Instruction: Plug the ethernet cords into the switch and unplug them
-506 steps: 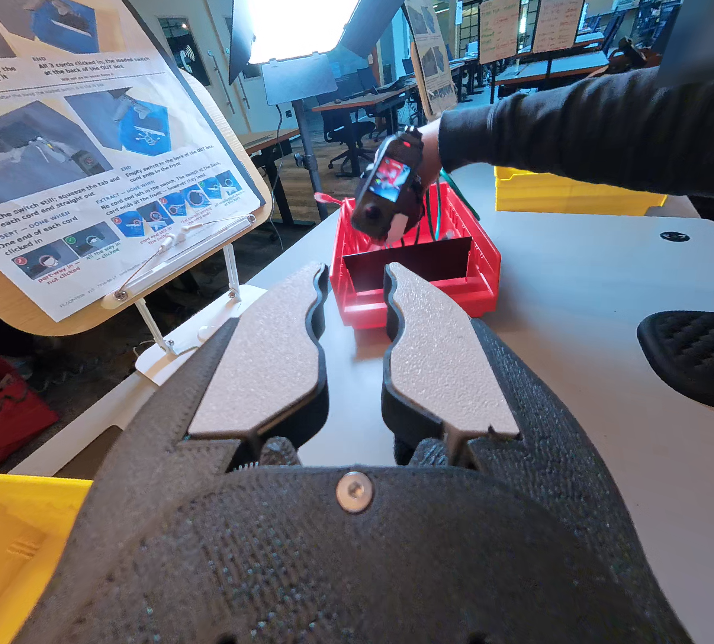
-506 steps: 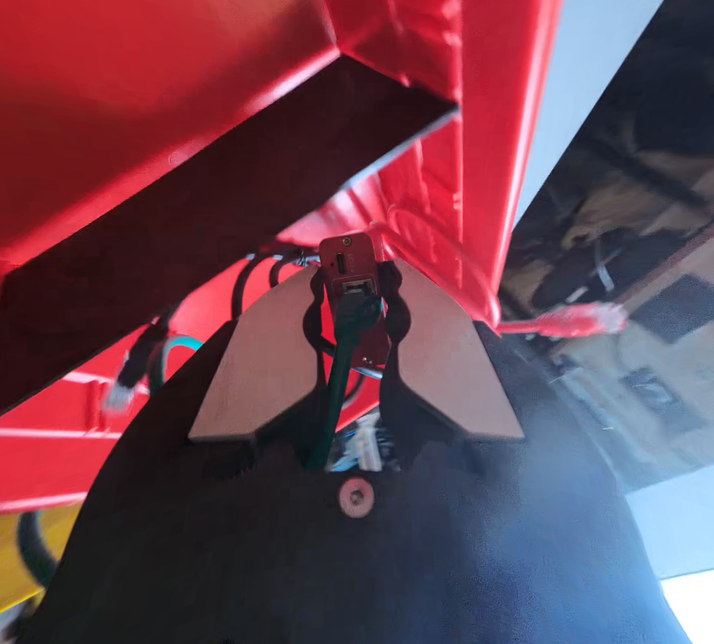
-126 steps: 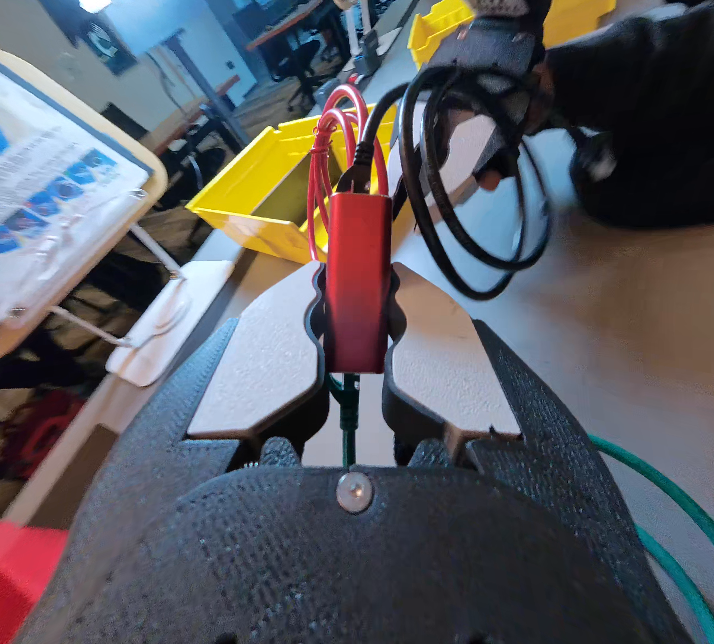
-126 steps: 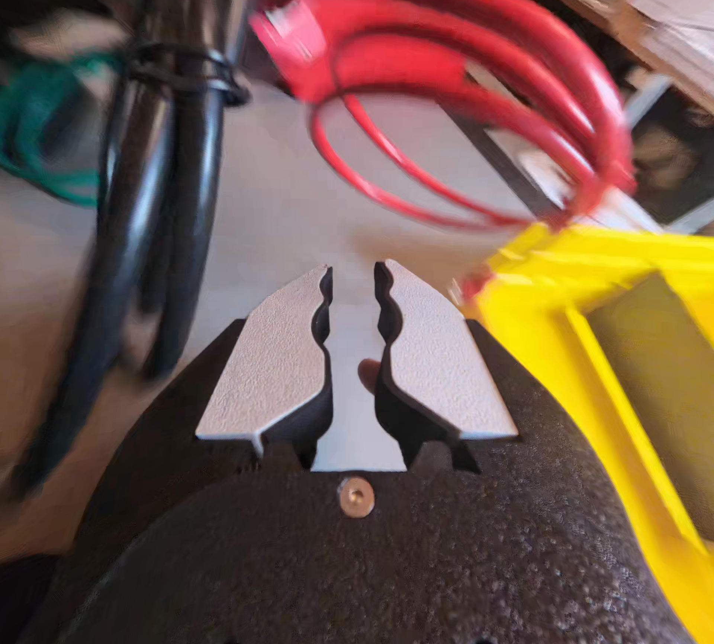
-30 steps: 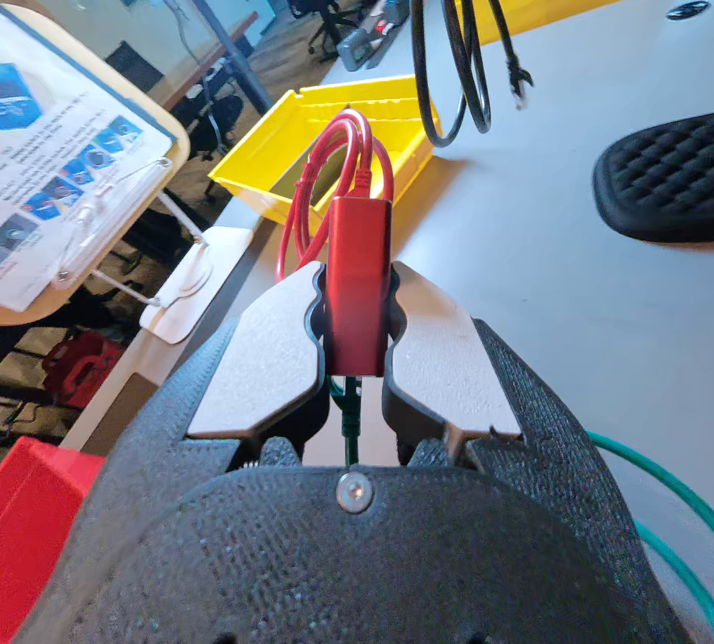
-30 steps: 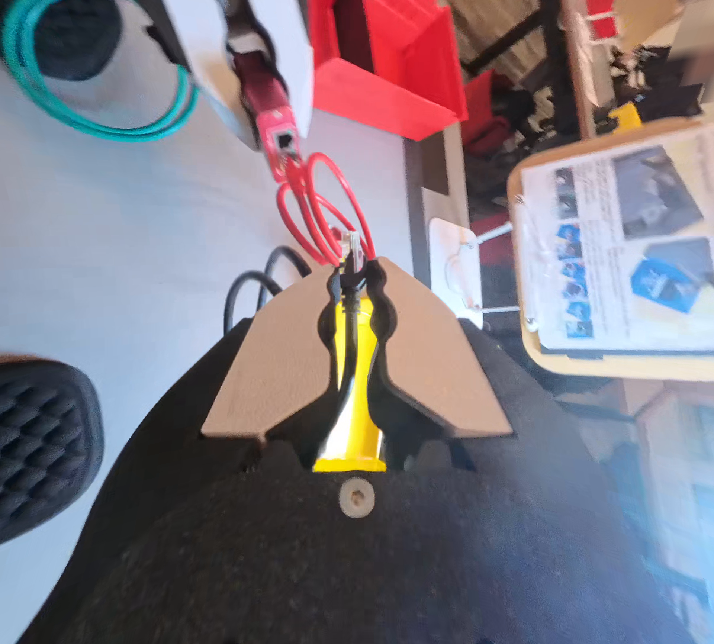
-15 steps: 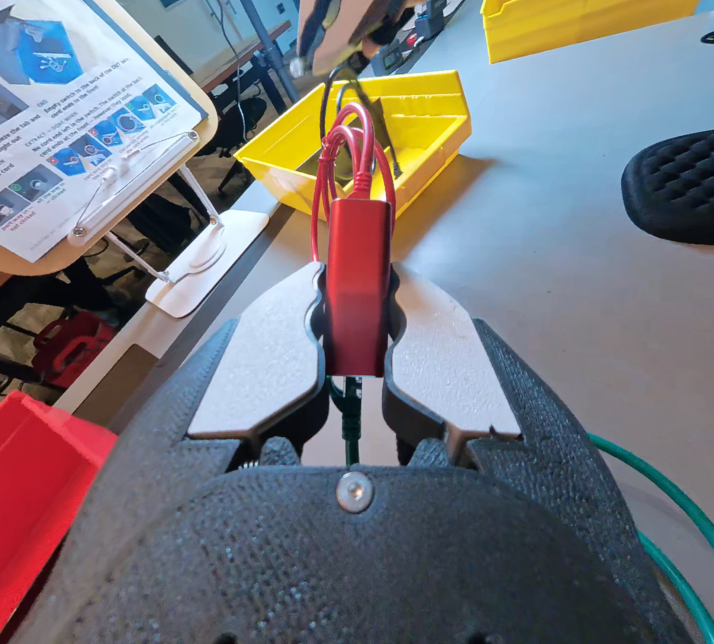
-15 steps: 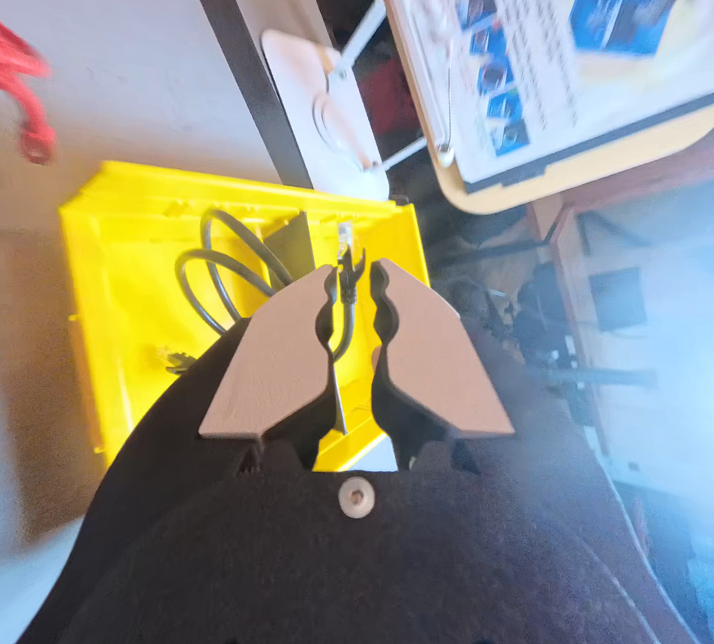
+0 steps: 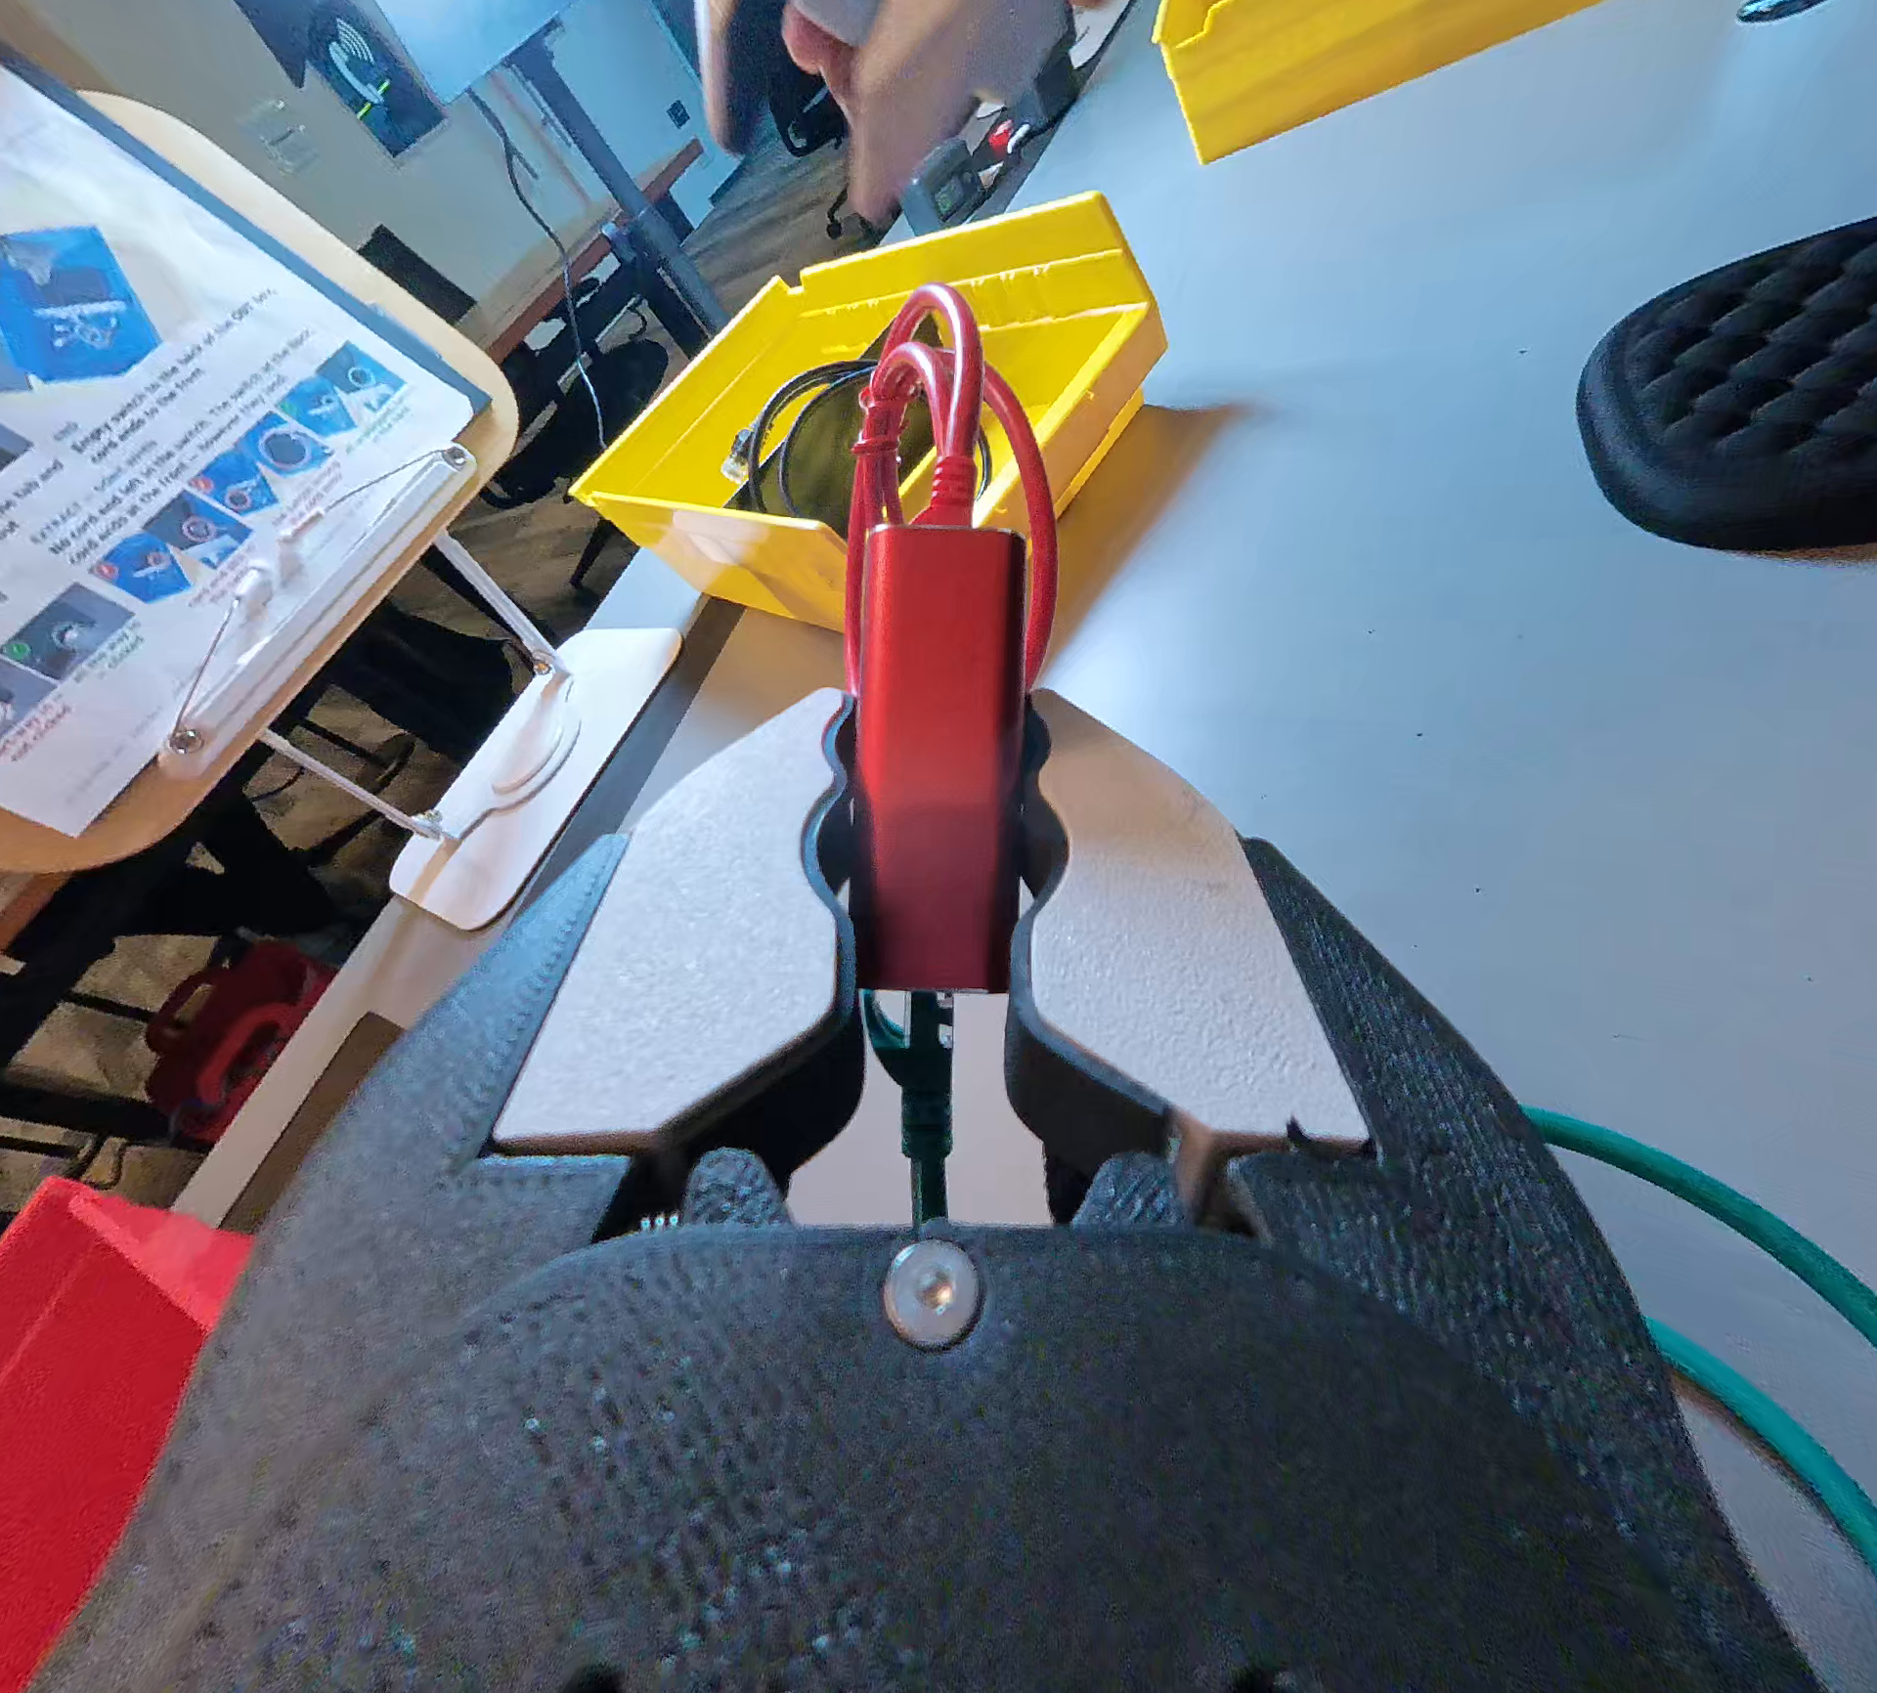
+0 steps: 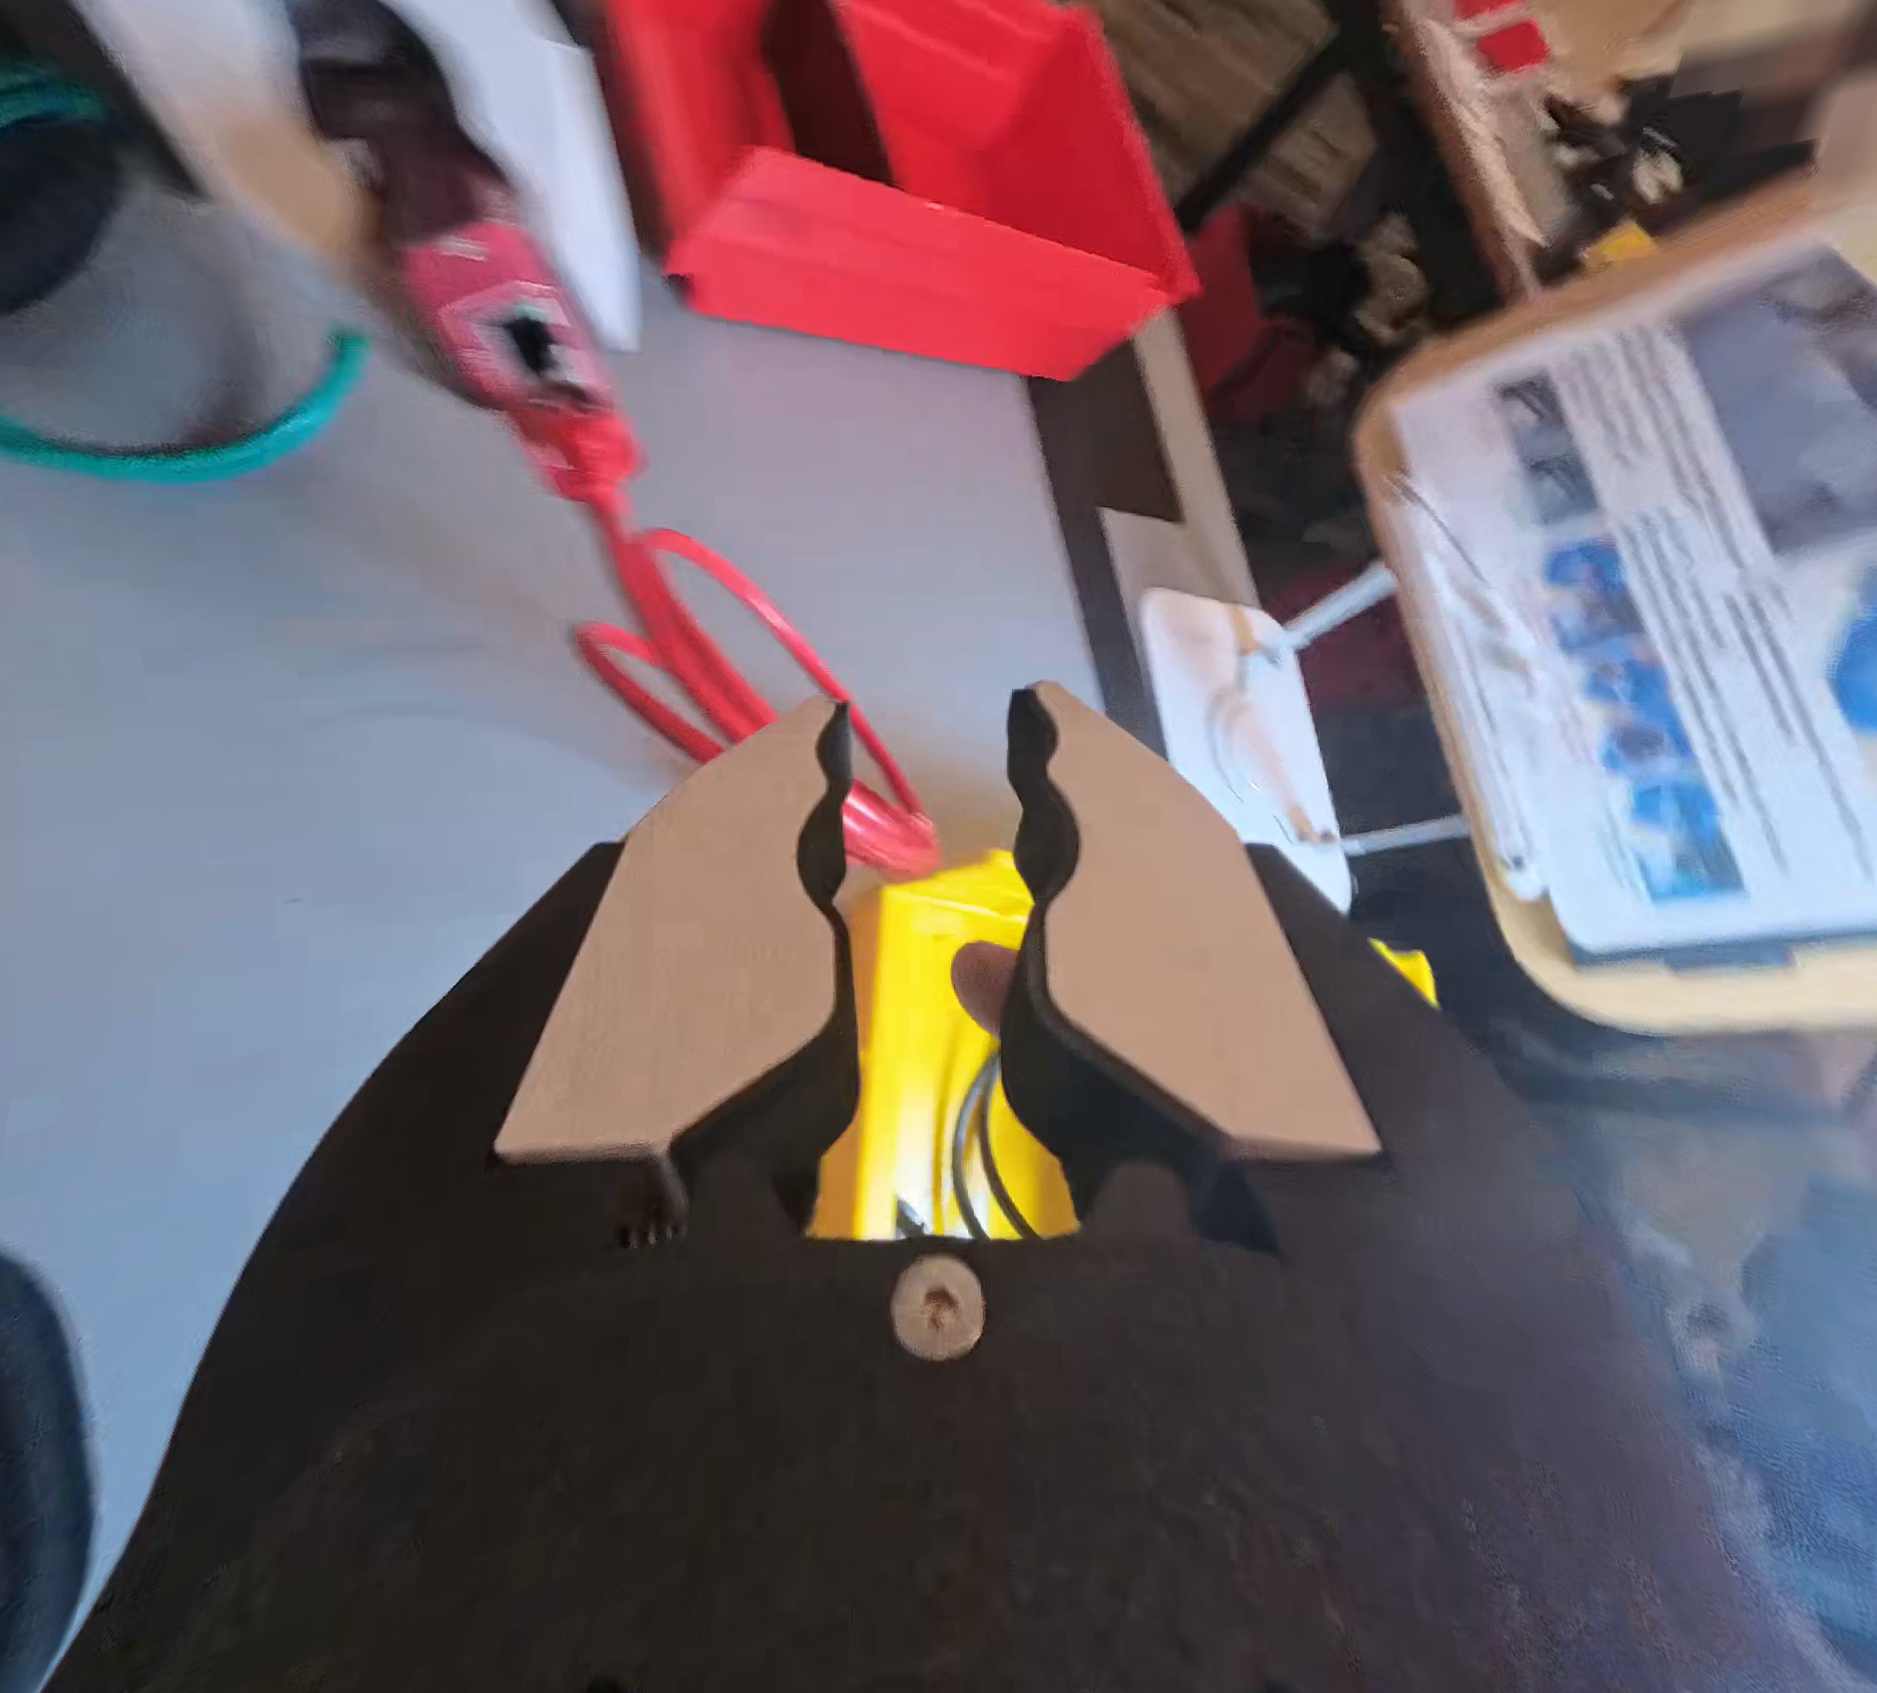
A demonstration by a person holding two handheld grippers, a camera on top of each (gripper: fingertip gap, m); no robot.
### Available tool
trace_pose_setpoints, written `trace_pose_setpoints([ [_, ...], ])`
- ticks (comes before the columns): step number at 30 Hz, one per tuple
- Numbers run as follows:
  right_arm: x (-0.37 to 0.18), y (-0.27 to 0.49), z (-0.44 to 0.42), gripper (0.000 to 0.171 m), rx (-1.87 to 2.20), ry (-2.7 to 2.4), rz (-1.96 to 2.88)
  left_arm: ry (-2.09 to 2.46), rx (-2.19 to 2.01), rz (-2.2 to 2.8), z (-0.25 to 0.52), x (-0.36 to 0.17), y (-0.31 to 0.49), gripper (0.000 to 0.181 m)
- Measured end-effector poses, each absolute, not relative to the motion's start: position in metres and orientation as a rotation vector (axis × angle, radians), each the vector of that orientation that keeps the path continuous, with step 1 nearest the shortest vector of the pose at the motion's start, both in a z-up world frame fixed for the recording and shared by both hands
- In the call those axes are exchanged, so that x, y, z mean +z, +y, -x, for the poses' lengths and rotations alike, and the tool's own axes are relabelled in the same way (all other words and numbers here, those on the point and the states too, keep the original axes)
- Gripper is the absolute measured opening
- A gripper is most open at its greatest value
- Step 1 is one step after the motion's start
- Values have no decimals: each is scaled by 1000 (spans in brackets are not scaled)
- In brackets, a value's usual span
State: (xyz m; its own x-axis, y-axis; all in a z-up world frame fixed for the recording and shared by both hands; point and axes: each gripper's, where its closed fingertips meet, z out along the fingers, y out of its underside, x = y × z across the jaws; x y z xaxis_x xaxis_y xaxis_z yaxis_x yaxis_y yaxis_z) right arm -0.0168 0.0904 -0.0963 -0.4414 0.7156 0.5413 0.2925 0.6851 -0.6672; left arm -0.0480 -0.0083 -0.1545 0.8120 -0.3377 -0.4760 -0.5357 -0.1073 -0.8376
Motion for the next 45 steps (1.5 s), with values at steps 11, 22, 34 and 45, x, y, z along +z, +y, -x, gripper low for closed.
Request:
trace_pose_setpoints([
  [11, -161, 8, 15, 18, 364, -2284, 519, 866, 356, 1676, 22, -163, -8, 28],
  [22, -159, 32, 24, 14, 373, -2140, 640, 630, 177, 1764, 44, -160, -2, 38],
  [34, -55, 61, 38, 14, -162, -1345, 196, -375, -1378, 1169, 63, -81, 12, 67],
  [45, -114, 26, 40, 18, 176, -1447, 450, -26, -966, 1393, 71, -87, 32, 37],
])
